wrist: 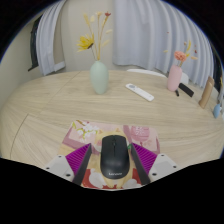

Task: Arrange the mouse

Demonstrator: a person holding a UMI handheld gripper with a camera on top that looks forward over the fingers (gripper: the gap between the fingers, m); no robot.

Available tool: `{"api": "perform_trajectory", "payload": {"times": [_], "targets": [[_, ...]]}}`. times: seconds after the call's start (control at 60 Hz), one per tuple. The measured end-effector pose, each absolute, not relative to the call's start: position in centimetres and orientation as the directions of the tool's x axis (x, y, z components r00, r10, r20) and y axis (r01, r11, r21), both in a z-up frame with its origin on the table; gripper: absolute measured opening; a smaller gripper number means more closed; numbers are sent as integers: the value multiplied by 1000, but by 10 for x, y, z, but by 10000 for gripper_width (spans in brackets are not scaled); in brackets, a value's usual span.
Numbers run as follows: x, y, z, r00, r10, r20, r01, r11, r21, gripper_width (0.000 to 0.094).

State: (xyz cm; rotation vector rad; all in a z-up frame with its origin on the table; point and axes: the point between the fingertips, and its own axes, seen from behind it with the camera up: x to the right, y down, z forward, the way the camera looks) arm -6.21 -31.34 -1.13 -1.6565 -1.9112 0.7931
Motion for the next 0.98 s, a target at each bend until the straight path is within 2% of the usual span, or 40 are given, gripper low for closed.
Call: {"api": "perform_trajectory", "payload": {"times": [0.017, 0.133, 0.283, 0.467, 0.667, 0.833, 0.983], "targets": [[-60, -315, -9, -153, 988, -23, 709, 93, -699, 866], [-46, -303, 33, -179, 982, -53, 691, 87, -717, 855], [-3, -243, 89, -150, 988, -44, 688, 72, -722, 856], [65, -140, 127, -47, 999, -11, 697, 26, -716, 869], [128, -46, 135, 89, 996, 10, 698, -55, -714, 866], [166, -4, 133, 144, 989, 13, 698, -92, -710, 864], [188, 23, 135, 156, 987, 43, 698, -80, -712, 868]]}}
